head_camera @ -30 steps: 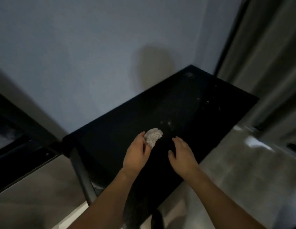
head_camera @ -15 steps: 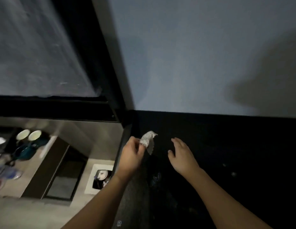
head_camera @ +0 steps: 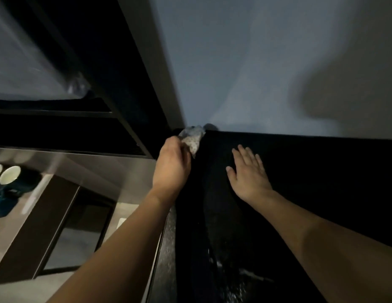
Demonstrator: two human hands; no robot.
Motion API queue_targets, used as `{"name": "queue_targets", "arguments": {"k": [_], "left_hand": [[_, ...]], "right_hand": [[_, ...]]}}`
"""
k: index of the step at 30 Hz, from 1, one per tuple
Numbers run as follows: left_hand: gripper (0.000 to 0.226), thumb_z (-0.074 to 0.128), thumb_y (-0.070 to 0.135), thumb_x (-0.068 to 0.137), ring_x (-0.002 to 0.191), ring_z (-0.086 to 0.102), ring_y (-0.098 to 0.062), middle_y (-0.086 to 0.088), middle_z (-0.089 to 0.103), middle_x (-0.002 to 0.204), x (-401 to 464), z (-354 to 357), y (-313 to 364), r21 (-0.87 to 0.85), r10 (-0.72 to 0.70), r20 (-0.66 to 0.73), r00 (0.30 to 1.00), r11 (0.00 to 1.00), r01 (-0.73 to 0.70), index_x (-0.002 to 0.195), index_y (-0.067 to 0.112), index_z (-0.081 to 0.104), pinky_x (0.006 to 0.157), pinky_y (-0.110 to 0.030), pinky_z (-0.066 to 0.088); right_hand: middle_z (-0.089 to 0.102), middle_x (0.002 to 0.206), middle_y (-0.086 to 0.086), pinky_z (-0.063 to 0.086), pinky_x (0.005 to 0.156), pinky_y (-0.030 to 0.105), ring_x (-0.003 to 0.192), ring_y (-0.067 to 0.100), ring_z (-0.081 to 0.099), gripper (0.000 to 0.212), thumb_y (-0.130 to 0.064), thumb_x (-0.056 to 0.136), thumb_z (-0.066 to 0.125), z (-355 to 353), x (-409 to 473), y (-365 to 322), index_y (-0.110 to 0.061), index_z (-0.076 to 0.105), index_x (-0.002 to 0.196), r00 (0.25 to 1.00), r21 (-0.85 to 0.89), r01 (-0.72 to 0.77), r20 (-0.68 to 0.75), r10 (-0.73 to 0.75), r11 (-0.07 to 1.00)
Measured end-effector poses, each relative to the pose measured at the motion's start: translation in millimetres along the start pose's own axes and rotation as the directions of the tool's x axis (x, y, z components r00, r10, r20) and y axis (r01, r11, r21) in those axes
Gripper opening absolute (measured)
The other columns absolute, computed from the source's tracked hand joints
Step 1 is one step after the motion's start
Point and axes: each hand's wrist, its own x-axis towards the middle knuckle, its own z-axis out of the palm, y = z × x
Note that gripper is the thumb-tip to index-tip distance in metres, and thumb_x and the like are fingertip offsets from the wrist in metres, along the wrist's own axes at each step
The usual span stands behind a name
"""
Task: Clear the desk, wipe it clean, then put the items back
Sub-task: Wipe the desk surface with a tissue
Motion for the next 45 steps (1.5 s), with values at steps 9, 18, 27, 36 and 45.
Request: {"name": "queue_targets", "arguments": {"k": [9, 18, 27, 36, 45], "left_hand": [[0.046, 0.042, 0.042, 0.094, 0.139, 0.035, -0.031, -0.005, 0.045, 0.148, 32.4, 73.8, -15.1, 0.253, 0.099, 0.215, 0.972, 0.955, -0.153, 0.132, 0.023, 0.057, 0.116, -0.047, 0.023], [0.046, 0.033, 0.038, 0.1, 0.132, 0.043, -0.028, -0.001, 0.044, 0.149, -5.3, 51.8, -33.9, 0.336, 0.171, 0.337, 0.926, 0.897, -0.287, 0.142, 0.026, 0.046, 0.109, -0.043, 0.034], [0.051, 0.037, 0.034, 0.101, 0.149, 0.013, -0.018, 0.004, 0.026, 0.159, -144.6, 16.3, -28.4, 0.341, 0.062, 0.335, 0.94, 0.922, -0.182, 0.151, 0.026, 0.032, 0.119, -0.045, 0.019], [0.049, 0.035, 0.038, 0.102, 0.149, 0.006, -0.011, 0.01, 0.021, 0.159, -143.8, 17.4, -26.1, 0.384, 0.045, 0.278, 0.96, 0.91, -0.154, 0.15, 0.031, 0.031, 0.121, -0.031, -0.002], [0.051, 0.027, 0.043, 0.102, 0.149, 0.003, -0.009, 0.012, 0.017, 0.161, -144.3, 13.5, -24.2, 0.362, 0.064, 0.281, 0.958, 0.917, -0.167, 0.152, 0.035, 0.023, 0.121, -0.03, -0.002]], "right_hand": [[0.004, 0.163, 0.0, -0.003, 0.121, 0.044, 0.15, 0.017, -0.001, 0.063, -0.046, 0.097, 0.015, 17.6, 13.9, 7.1, -0.021, 0.013, 0.155, 0.994, -0.137, 0.013, -0.107, -0.028, 0.99], [0.002, 0.163, 0.001, -0.003, 0.121, 0.045, 0.15, 0.018, -0.003, 0.064, -0.048, 0.096, 0.011, 15.1, 13.2, 3.2, -0.021, 0.012, 0.155, 0.997, -0.166, 0.0, -0.074, -0.012, 0.986], [0.007, 0.163, 0.002, -0.003, 0.121, 0.045, 0.15, 0.019, -0.001, 0.061, -0.045, 0.099, 0.022, 12.0, 10.5, 3.5, -0.02, 0.017, 0.154, 0.996, -0.15, 0.007, -0.085, -0.02, 0.989], [0.012, 0.162, 0.004, -0.004, 0.121, 0.044, 0.15, 0.021, 0.003, 0.057, -0.04, 0.101, 0.027, 17.1, 11.4, 6.4, -0.016, 0.022, 0.153, 0.989, -0.104, 0.067, -0.123, -0.079, 0.992], [-0.006, 0.163, 0.0, -0.002, 0.122, 0.042, 0.15, 0.019, -0.007, 0.058, -0.042, 0.104, 0.021, 20.6, -98.0, -16.6, -0.02, 0.006, 0.155, 0.99, -0.129, 0.095, 0.118, -0.079, 0.987]]}}
